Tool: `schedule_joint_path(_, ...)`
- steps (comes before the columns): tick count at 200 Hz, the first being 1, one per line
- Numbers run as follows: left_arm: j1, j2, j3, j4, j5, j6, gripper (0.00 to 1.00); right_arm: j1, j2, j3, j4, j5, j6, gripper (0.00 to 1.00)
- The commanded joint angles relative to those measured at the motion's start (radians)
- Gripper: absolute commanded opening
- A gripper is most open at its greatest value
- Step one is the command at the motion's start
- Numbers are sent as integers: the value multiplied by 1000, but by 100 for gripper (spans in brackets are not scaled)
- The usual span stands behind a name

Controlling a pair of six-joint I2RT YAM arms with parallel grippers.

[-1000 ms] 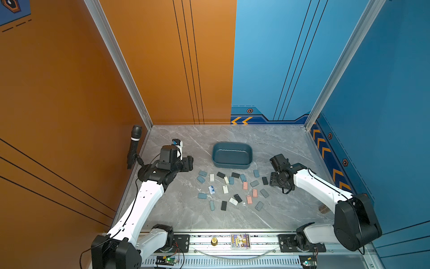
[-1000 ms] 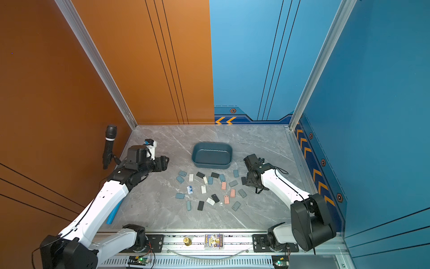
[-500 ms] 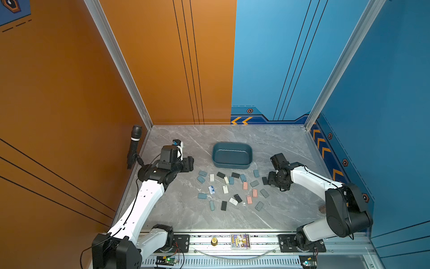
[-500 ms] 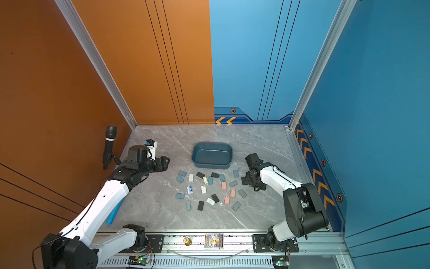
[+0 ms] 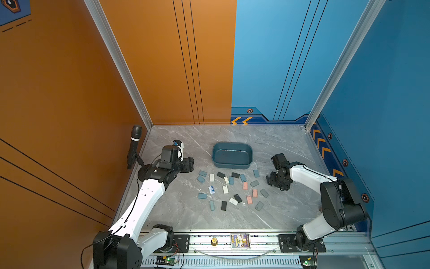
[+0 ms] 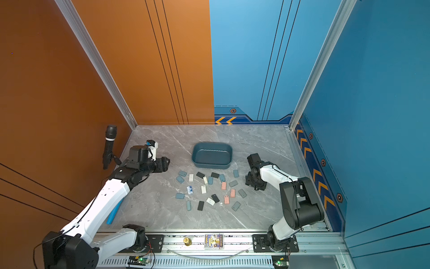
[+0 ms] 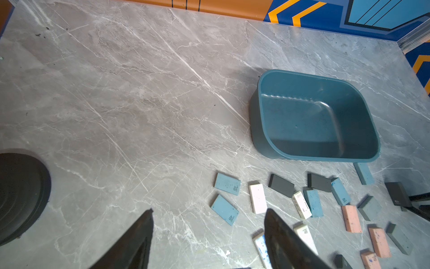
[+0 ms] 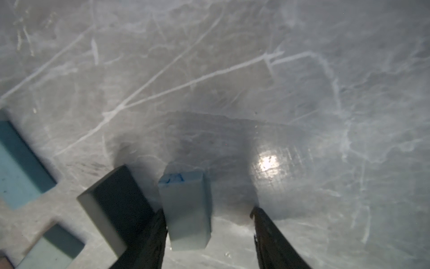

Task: Put the eraser in the storage box
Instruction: Pick up the eraser from the center of the board.

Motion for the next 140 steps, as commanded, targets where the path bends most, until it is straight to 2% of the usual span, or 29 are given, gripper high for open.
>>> schedule_joint_path(1,0,4,10,-20,4,-6,76,-6,10,15,5,-18,-1,60)
schedule_joint_path(33,-1,4,10,-20,4,-6,76,-7,16,17,7,-19,-4,54)
schedule_joint_path(85,0,1,9,-23,3,-6,75,-9,27,17,4,-31,-4,33)
schedule_joint_path(115,0,0,9,-23,2,-6,75,-9,11,27,-10,-33,-4,26)
schedule_joint_path(140,-1,0,9,-23,4,-7,75,-10,-21,47,-39,-27,-8,26)
